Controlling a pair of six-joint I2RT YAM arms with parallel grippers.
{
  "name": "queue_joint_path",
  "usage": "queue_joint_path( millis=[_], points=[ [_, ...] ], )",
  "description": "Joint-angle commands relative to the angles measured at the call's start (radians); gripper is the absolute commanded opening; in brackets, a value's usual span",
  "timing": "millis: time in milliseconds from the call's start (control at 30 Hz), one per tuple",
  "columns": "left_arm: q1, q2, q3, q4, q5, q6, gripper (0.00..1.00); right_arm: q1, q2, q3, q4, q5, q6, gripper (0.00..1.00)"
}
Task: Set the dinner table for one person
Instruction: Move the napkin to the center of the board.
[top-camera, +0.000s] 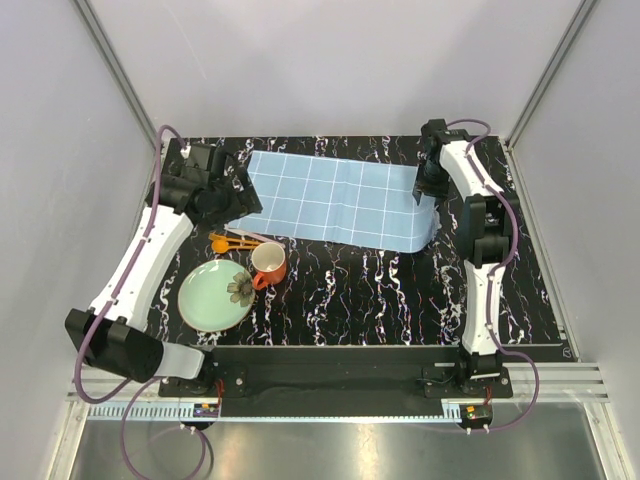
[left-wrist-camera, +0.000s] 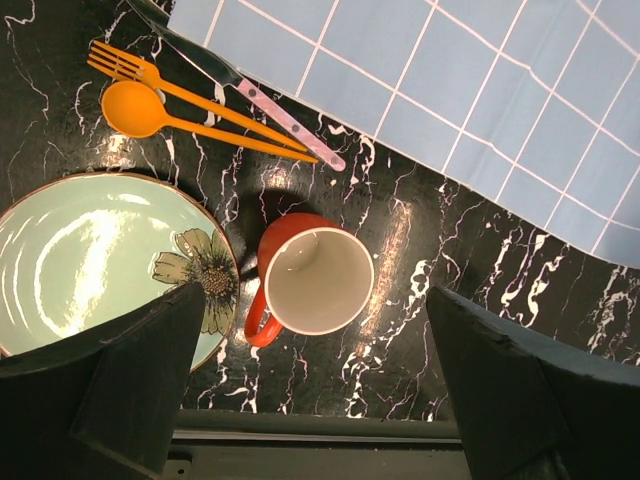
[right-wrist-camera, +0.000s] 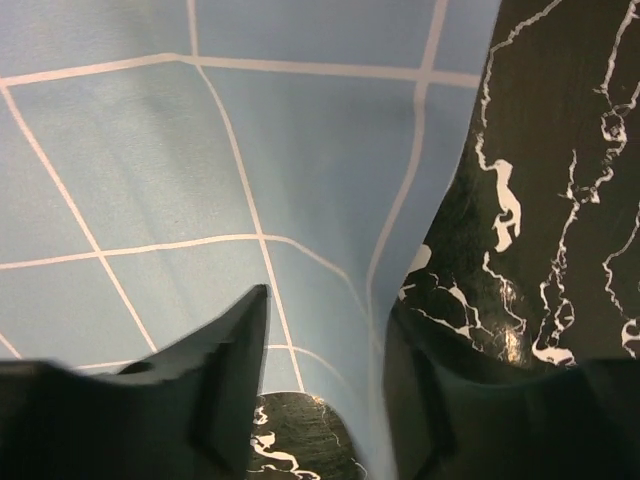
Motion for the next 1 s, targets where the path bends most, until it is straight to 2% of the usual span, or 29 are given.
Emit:
queue_joint_path(
  millis=[0, 33, 233, 433, 533, 667, 800, 967],
  points=[
    [-0.015, 0.021, 0.055, 0.009, -0.03, 0.001, 0.99, 0.0, -0.027, 0.052, -0.036, 0.098, -0.014, 0.6],
    [-0.018, 0.024, 0.057, 0.012, -0.03, 0.003, 0.99, -0.002, -0.035, 0.054, -0.036, 0.115, -0.011, 0.63],
    [-0.029, 0.059, 0.059, 0.011, -0.052, 0.024, 0.99, -0.003, -0.164, 0.101, -0.01, 0.085, -0.016, 0.63],
    [-0.029, 0.159, 0.12, 0.011, -0.116, 0.066, 0.99, 0.018, -0.259, 0.058, 0.046, -0.156, 0.064, 0.63],
    [-0.008, 0.263, 0.161, 0.021, -0.098, 0.044, 0.99, 0.052, -0.294, 0.021, 0.106, -0.269, 0.087, 0.63],
    [0.012, 0.42, 0.252, 0.022, -0.069, 0.038, 0.99, 0.099, -0.248, 0.064, 0.07, -0.357, 0.098, 0.62],
    [0.029, 0.556, 0.393, 0.017, -0.033, 0.06, 0.99, 0.125, -0.254, 0.054, 0.03, -0.36, 0.084, 0.61],
    [0.063, 0.67, 0.437, 0.014, -0.001, 0.043, 0.95, 0.125, -0.302, -0.008, 0.043, -0.365, 0.092, 0.6]
  ],
)
